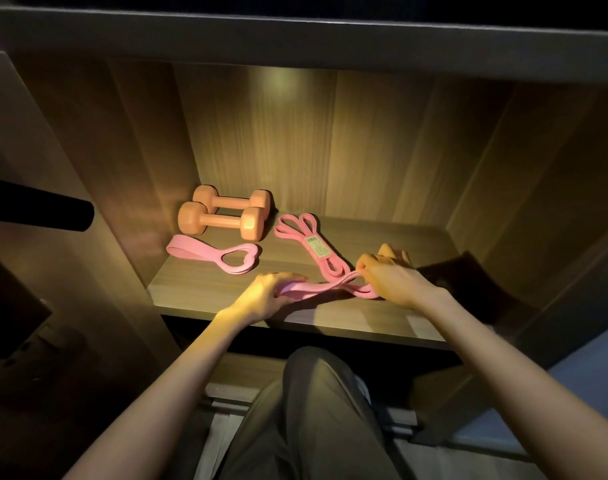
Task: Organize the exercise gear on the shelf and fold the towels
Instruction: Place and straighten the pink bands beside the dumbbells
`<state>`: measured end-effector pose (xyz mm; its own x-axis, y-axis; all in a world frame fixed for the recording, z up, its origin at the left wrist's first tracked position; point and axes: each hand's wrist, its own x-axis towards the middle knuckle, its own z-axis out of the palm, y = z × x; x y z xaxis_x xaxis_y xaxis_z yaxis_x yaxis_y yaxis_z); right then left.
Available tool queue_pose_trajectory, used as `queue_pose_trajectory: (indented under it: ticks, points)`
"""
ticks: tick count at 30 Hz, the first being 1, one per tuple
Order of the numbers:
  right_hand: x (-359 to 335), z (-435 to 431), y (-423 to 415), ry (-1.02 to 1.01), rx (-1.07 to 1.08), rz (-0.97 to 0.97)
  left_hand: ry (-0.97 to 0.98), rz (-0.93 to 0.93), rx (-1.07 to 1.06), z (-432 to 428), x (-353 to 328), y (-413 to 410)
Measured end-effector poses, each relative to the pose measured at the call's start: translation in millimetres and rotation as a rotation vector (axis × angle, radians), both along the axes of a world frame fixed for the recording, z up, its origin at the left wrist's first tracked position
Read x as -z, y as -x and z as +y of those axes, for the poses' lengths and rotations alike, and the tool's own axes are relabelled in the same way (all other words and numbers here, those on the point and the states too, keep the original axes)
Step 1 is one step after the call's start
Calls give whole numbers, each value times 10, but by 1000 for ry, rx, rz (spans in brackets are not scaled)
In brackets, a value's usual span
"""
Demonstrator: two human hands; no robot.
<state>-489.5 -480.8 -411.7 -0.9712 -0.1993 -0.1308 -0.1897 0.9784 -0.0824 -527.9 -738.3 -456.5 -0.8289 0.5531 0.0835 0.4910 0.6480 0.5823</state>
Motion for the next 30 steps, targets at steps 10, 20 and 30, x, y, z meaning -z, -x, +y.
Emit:
queue_pose_trajectory:
  ticks: [10,20,30]
  points:
    - [-272,-75,-413,4,-195,229,84,-265,50,-40,13,-160]
    - [-596,-438,-555,-397,-631,569,-356,-309,-24,-207,-445,-219]
    - [-687,-559,-476,-374,-704,681,-314,95,29,-163,-784,-260]
